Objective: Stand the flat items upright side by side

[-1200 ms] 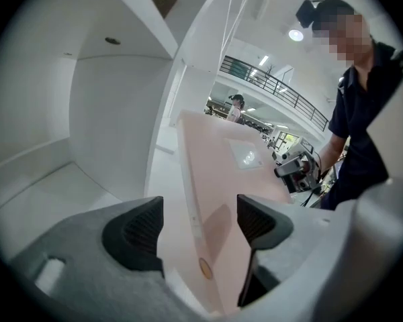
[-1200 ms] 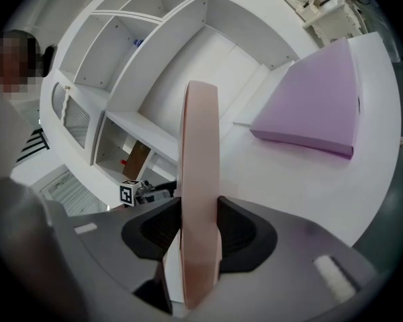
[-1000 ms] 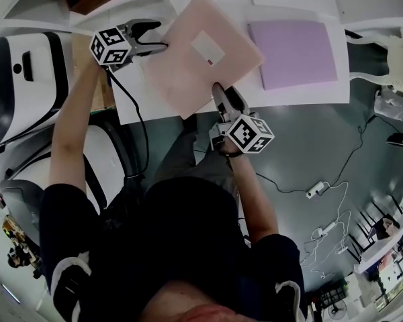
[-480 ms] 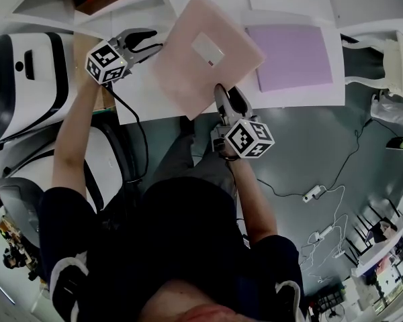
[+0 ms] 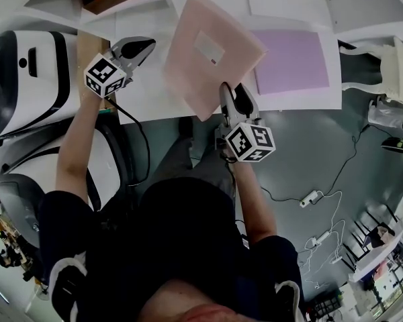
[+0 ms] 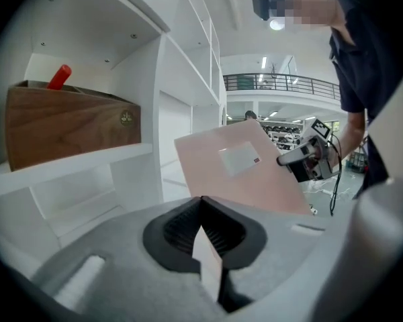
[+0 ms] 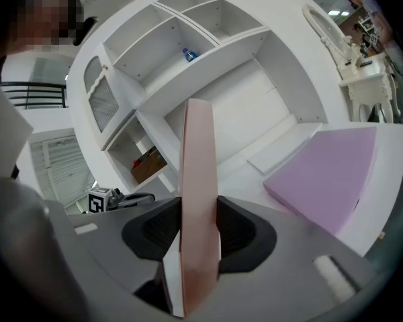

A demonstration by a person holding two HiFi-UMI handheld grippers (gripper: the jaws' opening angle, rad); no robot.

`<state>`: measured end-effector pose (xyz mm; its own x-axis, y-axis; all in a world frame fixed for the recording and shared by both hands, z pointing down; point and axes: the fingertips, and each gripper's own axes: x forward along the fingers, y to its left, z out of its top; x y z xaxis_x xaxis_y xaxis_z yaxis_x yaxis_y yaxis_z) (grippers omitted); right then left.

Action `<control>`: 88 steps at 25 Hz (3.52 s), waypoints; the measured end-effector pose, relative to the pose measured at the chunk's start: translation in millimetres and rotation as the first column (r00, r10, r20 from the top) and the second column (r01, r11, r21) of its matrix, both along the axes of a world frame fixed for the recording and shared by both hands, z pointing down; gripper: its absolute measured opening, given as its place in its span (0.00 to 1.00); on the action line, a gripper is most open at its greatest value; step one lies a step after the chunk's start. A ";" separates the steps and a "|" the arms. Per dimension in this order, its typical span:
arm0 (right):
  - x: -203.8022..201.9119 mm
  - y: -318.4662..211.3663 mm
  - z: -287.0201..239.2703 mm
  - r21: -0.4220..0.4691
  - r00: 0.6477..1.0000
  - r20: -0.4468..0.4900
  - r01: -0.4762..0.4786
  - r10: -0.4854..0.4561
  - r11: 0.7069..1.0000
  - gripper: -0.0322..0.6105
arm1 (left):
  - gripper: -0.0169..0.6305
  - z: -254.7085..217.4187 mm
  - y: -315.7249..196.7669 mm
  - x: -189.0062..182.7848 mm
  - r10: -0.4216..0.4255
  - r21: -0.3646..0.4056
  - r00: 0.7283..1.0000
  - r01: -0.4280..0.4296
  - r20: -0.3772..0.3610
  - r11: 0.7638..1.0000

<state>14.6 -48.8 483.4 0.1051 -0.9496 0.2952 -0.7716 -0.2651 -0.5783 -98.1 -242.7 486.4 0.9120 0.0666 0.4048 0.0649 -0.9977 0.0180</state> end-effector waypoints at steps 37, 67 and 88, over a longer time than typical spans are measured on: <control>44.7 -10.7 -101.5 0.122 0.922 -0.384 0.003 0.044 0.993 0.29 | 0.03 -44.1 40.2 -57.8 -0.190 -0.030 0.977 0.188 -0.098 0.982; 92.1 -140.9 -151.5 0.248 0.853 -0.506 0.004 0.126 0.969 0.29 | 0.03 -76.2 56.9 -96.3 -0.307 -0.048 0.941 0.303 -0.145 0.952; 100.4 -217.4 -129.4 0.265 0.833 -0.529 -0.021 0.164 0.964 0.29 | 0.03 -78.2 53.7 -102.1 -0.310 -0.058 0.940 0.305 -0.141 0.951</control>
<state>114.9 -266.2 354.0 0.2712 -0.9600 -0.0689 -0.9568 -0.2611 -0.1283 -200.2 -189.0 408.2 0.9393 -0.2153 0.2672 -0.2408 -0.9683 0.0660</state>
